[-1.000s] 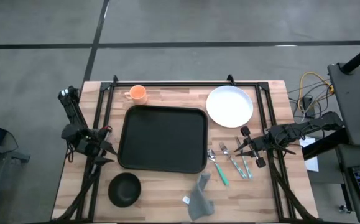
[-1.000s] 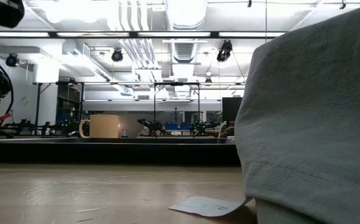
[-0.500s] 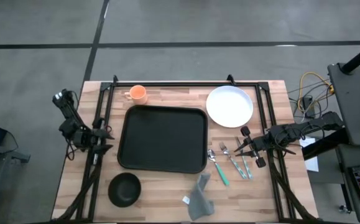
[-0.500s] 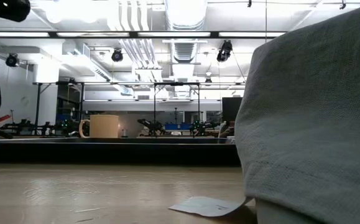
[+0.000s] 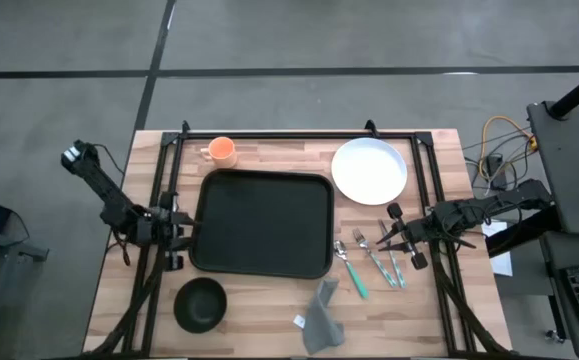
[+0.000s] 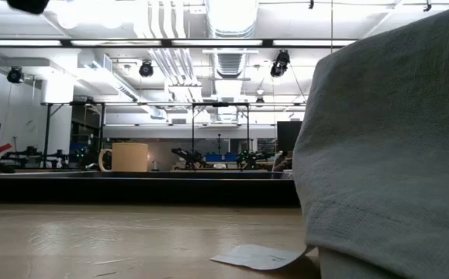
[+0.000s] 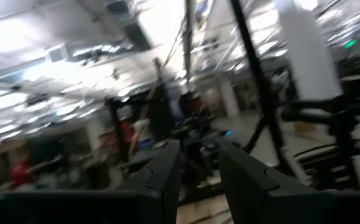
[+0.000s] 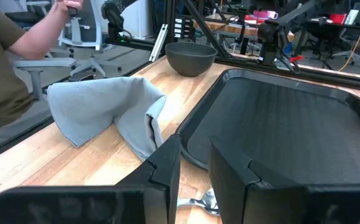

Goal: Set up tray
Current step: Put the orange cup on the top left of the black serving tray

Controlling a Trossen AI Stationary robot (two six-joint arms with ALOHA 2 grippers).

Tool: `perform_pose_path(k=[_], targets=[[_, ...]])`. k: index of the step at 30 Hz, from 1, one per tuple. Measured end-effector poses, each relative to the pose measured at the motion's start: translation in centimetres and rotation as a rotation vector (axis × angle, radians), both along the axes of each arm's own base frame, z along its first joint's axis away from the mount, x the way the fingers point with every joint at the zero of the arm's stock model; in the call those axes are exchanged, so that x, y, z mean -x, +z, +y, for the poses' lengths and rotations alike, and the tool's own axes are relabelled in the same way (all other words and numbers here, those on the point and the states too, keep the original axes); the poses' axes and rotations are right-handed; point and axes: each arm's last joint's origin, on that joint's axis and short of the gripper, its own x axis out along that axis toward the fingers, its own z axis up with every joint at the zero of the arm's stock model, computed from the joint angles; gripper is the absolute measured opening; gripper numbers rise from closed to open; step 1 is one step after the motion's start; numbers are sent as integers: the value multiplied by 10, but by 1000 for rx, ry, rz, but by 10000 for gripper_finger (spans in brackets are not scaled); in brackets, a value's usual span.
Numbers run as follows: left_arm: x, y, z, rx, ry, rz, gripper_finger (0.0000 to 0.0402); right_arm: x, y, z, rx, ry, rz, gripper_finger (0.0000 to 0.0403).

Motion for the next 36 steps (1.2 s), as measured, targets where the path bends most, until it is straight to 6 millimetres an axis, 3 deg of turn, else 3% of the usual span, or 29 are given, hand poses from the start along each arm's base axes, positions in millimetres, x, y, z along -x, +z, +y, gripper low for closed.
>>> perform_pose_path(k=[3,11,18,28,36], targets=[[-16,10,-9,-8,120,67,91,0,0,0,0,0,0,68],[-50,31,-29,40,672,259,91,0,0,0,0,0,0,68],[-60,38,-29,68,720,257,91,0,0,0,0,0,0,68],[-46,27,9,184,825,207,91,0,0,0,0,0,0,68],[-30,22,22,232,829,177,91,0,0,0,0,0,0,68]])
